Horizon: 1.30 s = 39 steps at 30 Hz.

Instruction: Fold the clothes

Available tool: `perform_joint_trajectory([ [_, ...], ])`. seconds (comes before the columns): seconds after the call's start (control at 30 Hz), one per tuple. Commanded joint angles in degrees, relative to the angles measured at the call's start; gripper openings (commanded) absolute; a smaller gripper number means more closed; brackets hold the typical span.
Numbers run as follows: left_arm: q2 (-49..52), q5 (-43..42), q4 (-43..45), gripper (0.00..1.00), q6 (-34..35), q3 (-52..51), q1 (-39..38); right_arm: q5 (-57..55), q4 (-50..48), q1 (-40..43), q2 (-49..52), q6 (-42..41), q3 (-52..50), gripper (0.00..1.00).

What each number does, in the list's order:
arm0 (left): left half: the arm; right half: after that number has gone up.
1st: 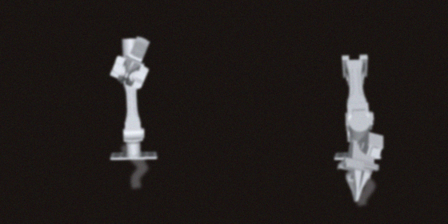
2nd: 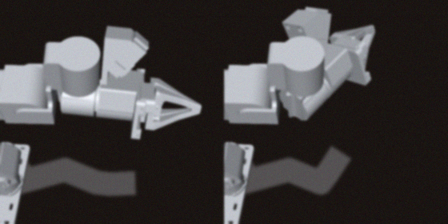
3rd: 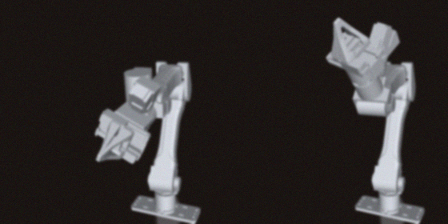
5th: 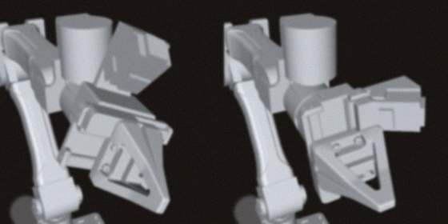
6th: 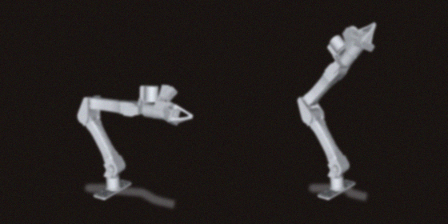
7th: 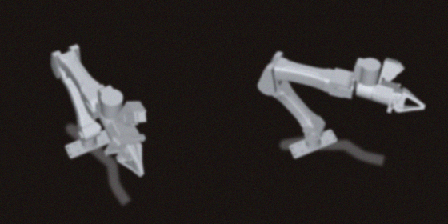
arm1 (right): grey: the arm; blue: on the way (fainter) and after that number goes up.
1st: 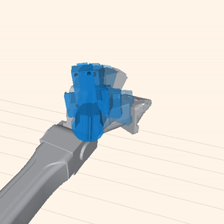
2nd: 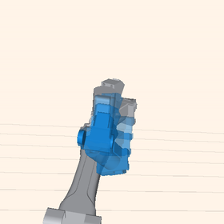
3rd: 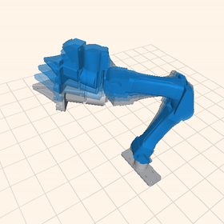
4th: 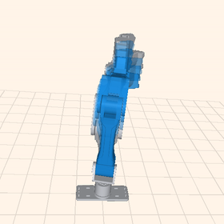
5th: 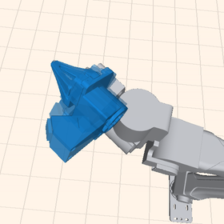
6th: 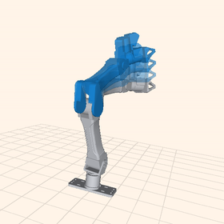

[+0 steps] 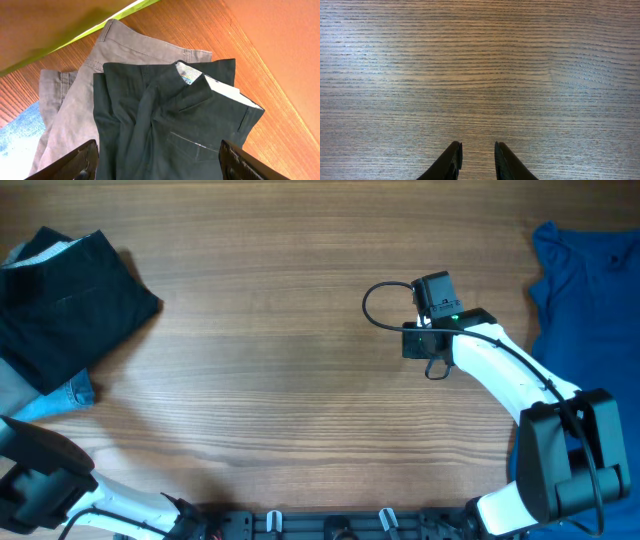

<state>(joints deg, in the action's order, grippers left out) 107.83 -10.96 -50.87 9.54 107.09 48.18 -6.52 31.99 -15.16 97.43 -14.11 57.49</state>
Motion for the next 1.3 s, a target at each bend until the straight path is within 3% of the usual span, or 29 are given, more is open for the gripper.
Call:
perform_joint_trajectory([
  [0.0, 0.2, -2.5, -0.2, 0.78, 0.4, 0.2, 0.4, -1.2, 0.0, 0.3, 0.6, -1.0, 0.1, 0.27],
  [0.17, 0.2, -5.1, -0.3, 0.79, 0.3, 0.2, -1.9, 0.3, 0.0, 0.3, 0.6, -1.1, 0.1, 0.31],
  [0.3, 0.2, -5.1, -0.5, 0.80, -0.1, 0.2, -8.8, 4.4, -1.1, 0.3, 0.6, -1.1, 0.1, 0.33],
  [0.37, 0.2, -5.0, -0.7, 0.82, -0.3, 0.2, -14.9, 7.8, -2.0, 0.3, 0.6, -1.6, 0.1, 0.41],
  [0.5, 0.8, -4.6, -2.2, 0.94, -0.3, 0.2, -24.9, 13.9, -2.4, 0.3, 0.6, -1.8, 0.1, 0.72],
  [0.6, 1.8, -4.6, -4.3, 1.00, -0.3, 0.2, -32.2, 18.1, -2.3, 0.3, 0.6, -1.7, 0.2, 0.81],
  [0.8, 4.7, -4.1, -11.3, 1.00, -0.3, 0.2, -44.0, 18.8, -0.7, 1.0, 0.6, -0.6, 2.4, 0.85],
  [0.93, 5.6, 1.7, -18.4, 1.00, -0.3, 0.1, -49.1, 18.6, 5.1, 3.0, -0.2, 0.6, 7.4, 0.91],
  [1.27, 5.6, 5.5, -34.9, 1.00, -0.3, 0.1, -50.9, 18.2, 16.0, 6.4, -9.4, 1.3, 13.6, 0.99],
])
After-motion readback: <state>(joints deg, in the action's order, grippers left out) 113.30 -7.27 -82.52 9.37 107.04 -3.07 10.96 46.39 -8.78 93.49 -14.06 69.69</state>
